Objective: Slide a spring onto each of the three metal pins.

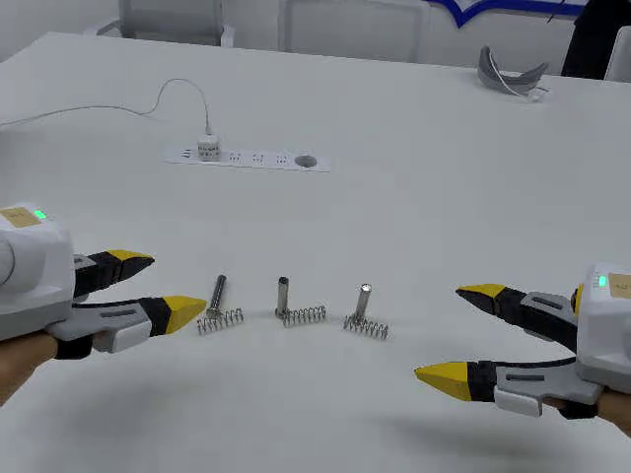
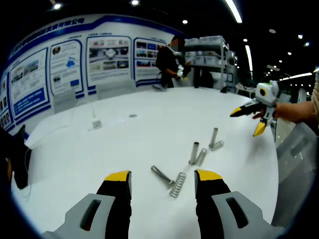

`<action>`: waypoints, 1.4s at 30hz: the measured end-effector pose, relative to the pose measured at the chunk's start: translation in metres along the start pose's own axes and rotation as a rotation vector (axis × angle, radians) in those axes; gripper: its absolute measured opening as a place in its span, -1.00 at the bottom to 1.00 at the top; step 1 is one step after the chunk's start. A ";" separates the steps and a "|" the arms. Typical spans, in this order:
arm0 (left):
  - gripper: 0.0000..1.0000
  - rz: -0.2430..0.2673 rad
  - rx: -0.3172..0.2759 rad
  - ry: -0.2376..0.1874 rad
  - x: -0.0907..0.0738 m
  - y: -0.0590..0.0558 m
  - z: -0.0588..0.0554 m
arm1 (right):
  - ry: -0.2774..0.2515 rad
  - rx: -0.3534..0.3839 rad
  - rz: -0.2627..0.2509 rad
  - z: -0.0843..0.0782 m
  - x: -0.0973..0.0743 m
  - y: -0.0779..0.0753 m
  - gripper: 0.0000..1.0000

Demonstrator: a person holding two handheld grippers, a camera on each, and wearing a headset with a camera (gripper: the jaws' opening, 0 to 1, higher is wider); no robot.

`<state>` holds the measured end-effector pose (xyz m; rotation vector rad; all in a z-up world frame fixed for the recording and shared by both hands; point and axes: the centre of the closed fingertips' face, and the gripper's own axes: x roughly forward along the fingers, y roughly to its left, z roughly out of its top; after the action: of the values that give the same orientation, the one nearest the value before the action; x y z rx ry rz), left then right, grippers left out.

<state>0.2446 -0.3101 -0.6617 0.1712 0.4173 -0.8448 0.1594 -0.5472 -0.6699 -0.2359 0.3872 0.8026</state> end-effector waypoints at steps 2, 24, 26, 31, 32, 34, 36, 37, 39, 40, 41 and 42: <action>0.01 -0.003 -0.001 0.008 0.006 0.001 0.001 | 0.003 0.002 0.000 -0.001 0.000 0.001 0.43; -0.29 0.037 0.016 0.137 0.057 0.006 -0.014 | 0.027 0.007 0.003 -0.008 0.000 0.001 0.42; -0.33 0.042 0.014 0.148 0.060 0.006 -0.016 | 0.028 0.007 0.002 -0.009 0.000 0.000 0.42; -0.41 0.062 0.005 0.179 0.065 0.010 -0.022 | 0.034 0.006 0.006 -0.010 0.001 0.002 0.42; -0.42 0.065 0.005 0.185 0.066 0.011 -0.022 | 0.035 0.005 0.006 -0.010 0.001 0.002 0.42; -0.47 0.070 0.002 0.197 0.069 0.012 -0.024 | 0.036 0.004 0.008 -0.011 0.001 0.002 0.42; -0.50 0.073 0.006 0.208 0.072 0.012 -0.025 | 0.039 0.004 0.008 -0.011 0.001 0.002 0.42; -0.50 0.076 0.007 0.214 0.073 0.012 -0.025 | 0.041 0.004 0.008 -0.012 0.001 0.002 0.42; -0.51 0.081 0.013 0.230 0.076 0.013 -0.028 | 0.043 0.005 0.007 -0.012 0.001 0.002 0.42; -0.53 0.080 0.012 0.236 0.077 0.012 -0.029 | 0.044 0.005 0.007 -0.013 0.001 0.002 0.42; -0.54 0.080 0.006 0.246 0.078 0.012 -0.031 | 0.044 0.004 0.006 -0.012 0.001 0.002 0.42; -0.55 0.082 0.005 0.253 0.079 0.012 -0.032 | 0.043 0.005 0.005 -0.012 0.000 0.002 0.42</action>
<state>0.2903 -0.3466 -0.7245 0.2998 0.6404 -0.7459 0.1554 -0.5502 -0.6815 -0.2483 0.4305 0.8023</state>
